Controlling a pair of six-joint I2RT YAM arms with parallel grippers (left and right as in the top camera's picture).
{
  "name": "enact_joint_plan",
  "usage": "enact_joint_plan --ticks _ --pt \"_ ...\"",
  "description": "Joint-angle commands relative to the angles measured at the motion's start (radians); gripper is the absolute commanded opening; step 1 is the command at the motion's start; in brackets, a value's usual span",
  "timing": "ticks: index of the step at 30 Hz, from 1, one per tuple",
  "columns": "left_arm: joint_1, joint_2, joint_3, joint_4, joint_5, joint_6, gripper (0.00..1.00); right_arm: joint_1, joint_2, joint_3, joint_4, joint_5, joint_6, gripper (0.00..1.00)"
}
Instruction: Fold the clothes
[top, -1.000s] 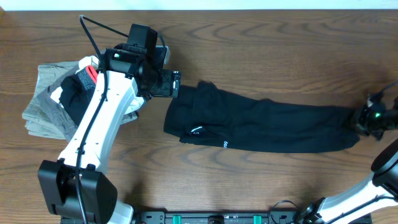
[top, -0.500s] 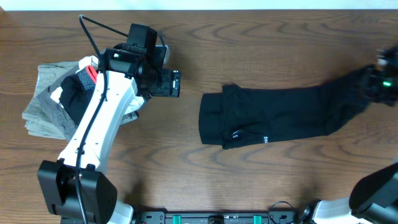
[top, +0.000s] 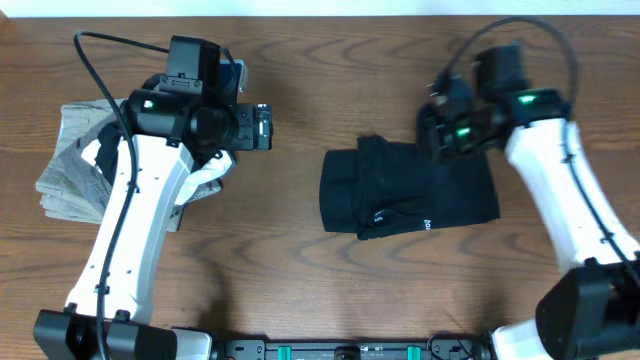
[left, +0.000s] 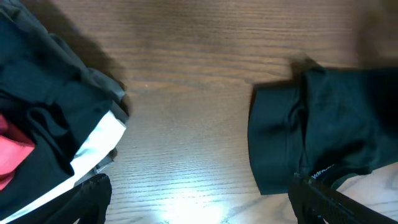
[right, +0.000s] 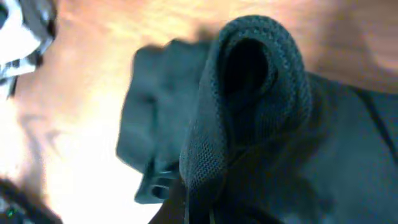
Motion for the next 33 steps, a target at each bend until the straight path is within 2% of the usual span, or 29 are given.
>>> enact_joint_plan --ticks 1,6,15,20,24,28,33 --pt "0.005 -0.007 0.015 -0.007 -0.002 0.009 0.93 0.081 0.032 -0.052 0.029 0.045 0.085 0.01" --pt "0.005 -0.007 0.015 -0.008 -0.002 0.009 0.93 0.144 0.057 -0.112 0.083 0.070 0.105 0.01" --pt "0.005 -0.007 0.015 -0.006 -0.002 0.009 0.93 0.142 0.057 -0.126 0.112 0.061 0.102 0.01" --pt "0.005 -0.007 0.015 -0.007 -0.002 0.009 0.93 0.100 0.053 -0.122 0.076 0.189 0.103 0.01" --pt "0.005 -0.007 0.015 -0.008 -0.002 0.009 0.93 -0.011 0.028 -0.084 -0.031 0.393 0.103 0.01" --pt "0.005 -0.007 0.015 -0.007 -0.002 0.010 0.94 -0.199 -0.022 -0.026 -0.104 0.562 0.079 0.01" --pt "0.005 -0.007 0.015 -0.004 -0.002 0.010 0.94 -0.442 -0.059 0.006 -0.070 0.564 0.065 0.01"
